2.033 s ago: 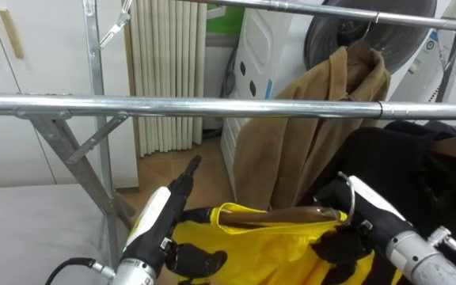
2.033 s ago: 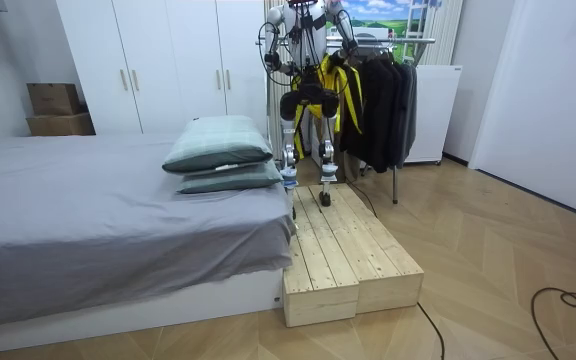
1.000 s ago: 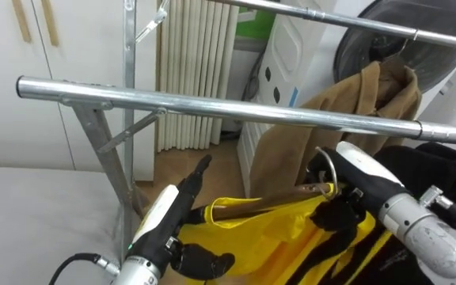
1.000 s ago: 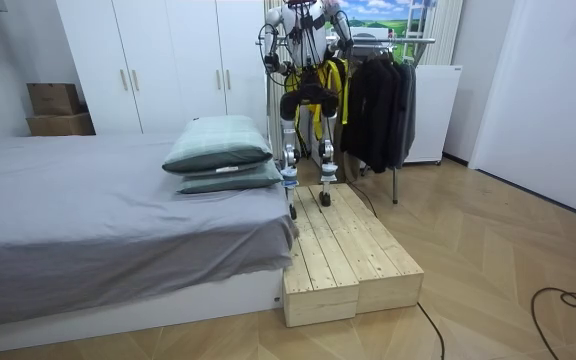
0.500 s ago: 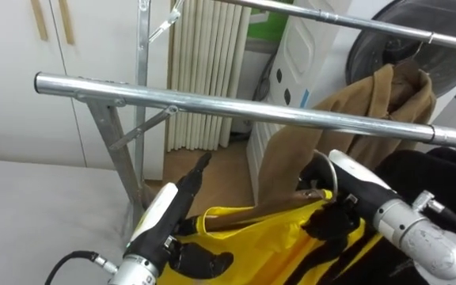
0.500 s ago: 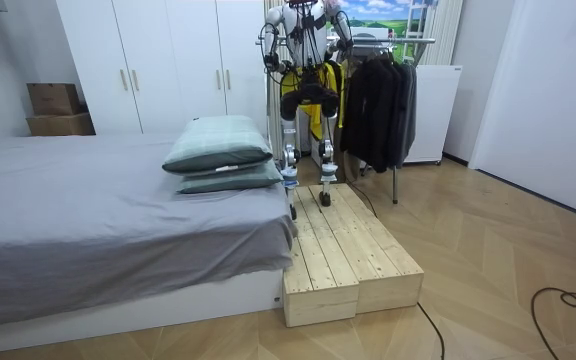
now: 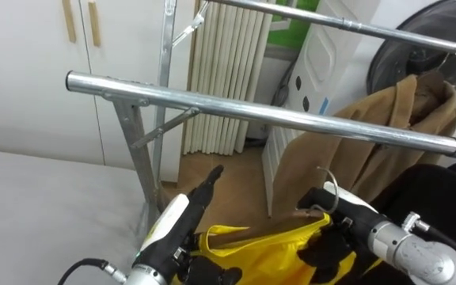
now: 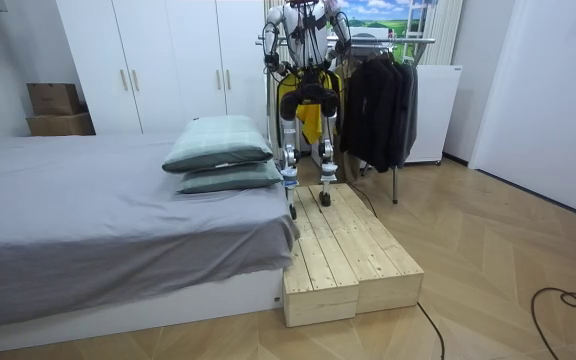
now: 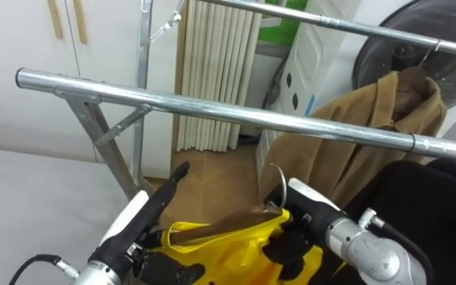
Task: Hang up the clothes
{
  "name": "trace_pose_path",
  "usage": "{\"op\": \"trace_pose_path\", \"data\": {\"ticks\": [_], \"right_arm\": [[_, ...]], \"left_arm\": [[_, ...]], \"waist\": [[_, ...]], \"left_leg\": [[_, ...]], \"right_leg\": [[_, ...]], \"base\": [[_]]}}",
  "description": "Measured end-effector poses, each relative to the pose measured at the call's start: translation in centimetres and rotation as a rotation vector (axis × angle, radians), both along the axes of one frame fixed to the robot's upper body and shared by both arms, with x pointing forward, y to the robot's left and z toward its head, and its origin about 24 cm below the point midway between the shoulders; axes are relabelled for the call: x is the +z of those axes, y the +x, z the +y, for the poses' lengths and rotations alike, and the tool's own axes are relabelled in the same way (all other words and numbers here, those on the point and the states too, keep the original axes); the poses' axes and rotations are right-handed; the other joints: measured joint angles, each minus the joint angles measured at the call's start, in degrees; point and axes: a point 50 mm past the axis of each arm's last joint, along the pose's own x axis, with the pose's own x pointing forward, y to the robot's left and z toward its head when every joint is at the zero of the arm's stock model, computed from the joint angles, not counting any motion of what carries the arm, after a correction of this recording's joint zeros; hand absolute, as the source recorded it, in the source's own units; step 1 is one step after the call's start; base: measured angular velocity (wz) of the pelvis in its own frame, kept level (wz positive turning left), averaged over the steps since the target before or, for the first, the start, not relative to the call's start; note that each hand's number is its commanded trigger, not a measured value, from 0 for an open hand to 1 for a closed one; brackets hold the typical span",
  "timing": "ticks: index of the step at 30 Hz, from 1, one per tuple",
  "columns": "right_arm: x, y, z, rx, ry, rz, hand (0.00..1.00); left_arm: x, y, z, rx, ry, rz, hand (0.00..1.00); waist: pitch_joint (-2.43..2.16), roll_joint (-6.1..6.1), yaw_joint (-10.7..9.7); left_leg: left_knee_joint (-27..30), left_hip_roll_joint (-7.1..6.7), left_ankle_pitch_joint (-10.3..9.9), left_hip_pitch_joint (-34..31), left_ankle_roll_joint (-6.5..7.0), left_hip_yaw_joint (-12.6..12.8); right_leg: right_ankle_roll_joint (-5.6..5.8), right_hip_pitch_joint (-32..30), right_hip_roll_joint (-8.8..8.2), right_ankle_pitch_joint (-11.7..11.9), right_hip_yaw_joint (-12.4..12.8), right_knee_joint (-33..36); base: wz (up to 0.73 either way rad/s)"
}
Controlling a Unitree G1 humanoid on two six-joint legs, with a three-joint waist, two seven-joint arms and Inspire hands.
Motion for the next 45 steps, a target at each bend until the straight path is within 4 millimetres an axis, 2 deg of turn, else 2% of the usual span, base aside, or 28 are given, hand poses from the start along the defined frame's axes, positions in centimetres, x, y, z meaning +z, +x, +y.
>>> {"op": "trace_pose_path", "data": {"ticks": [9, 20, 27, 34, 39, 45], "right_arm": [[-0.2, 1.3, -0.5, -0.041, 0.005, 0.017, 1.0], [0.1, 1.6, -0.7, -0.097, 0.025, -0.036, 1.0], [1.6, 2.7, -0.6, -0.145, 0.023, -0.139, 1.0], [1.8, 2.8, -0.7, -0.171, 0.023, -0.177, 1.0], [2.3, 3.1, -0.6, -0.177, 0.023, -0.203, 1.0], [2.6, 3.3, -0.6, -0.179, 0.024, -0.218, 1.0]], "left_arm": [[0.0, 0.0, 0.1, -0.01, 0.002, 0.008, 0.0], [0.0, 0.0, 0.3, -0.008, 0.006, 0.013, 0.0], [0.0, 0.0, 0.4, 0.007, 0.001, 0.006, 0.0], [0.1, 0.1, 0.2, 0.031, -0.018, -0.007, 0.0], [0.3, 0.1, 0.1, 0.058, -0.033, -0.025, 0.0], [0.3, 0.2, 0.2, 0.077, -0.038, -0.036, 0.0]], "waist": [[-0.05, -0.1, 0.32], [-0.24, -0.95, 0.17], [-0.23, -0.95, 0.2], [-0.09, -0.32, 0.07], [-0.16, 0.36, -0.09], [-0.16, 0.48, -0.09]], "left_leg": [[0.02, 0.01, 0.02, 0.1, -0.03, 0.0], [0.09, -0.01, 0.02, 0.13, -0.03, -0.68], [0.16, -0.04, 0.02, 0.12, -0.03, -0.74], [0.2, -0.05, 0.02, -0.22, -0.03, -0.74], [0.48, -0.02, 0.03, -0.51, -0.04, -0.74], [0.51, -0.06, 0.05, -0.51, -0.02, -0.72]], "right_leg": [[0.0, 0.0, -0.01, 0.0, -0.05, 0.13], [-0.01, 0.39, -0.2, 0.0, -0.66, 0.06], [-0.01, 0.52, -0.19, 0.0, -0.73, 0.0], [0.0, 0.37, -0.2, 0.0, -0.82, -0.14], [-0.01, 0.26, -0.25, 0.0, -0.9, -0.11], [-0.02, 0.27, -0.31, 0.0, -0.91, -0.01]], "base": [[0.0], [0.03], [0.0], [0.0], [0.01], [0.0]]}}
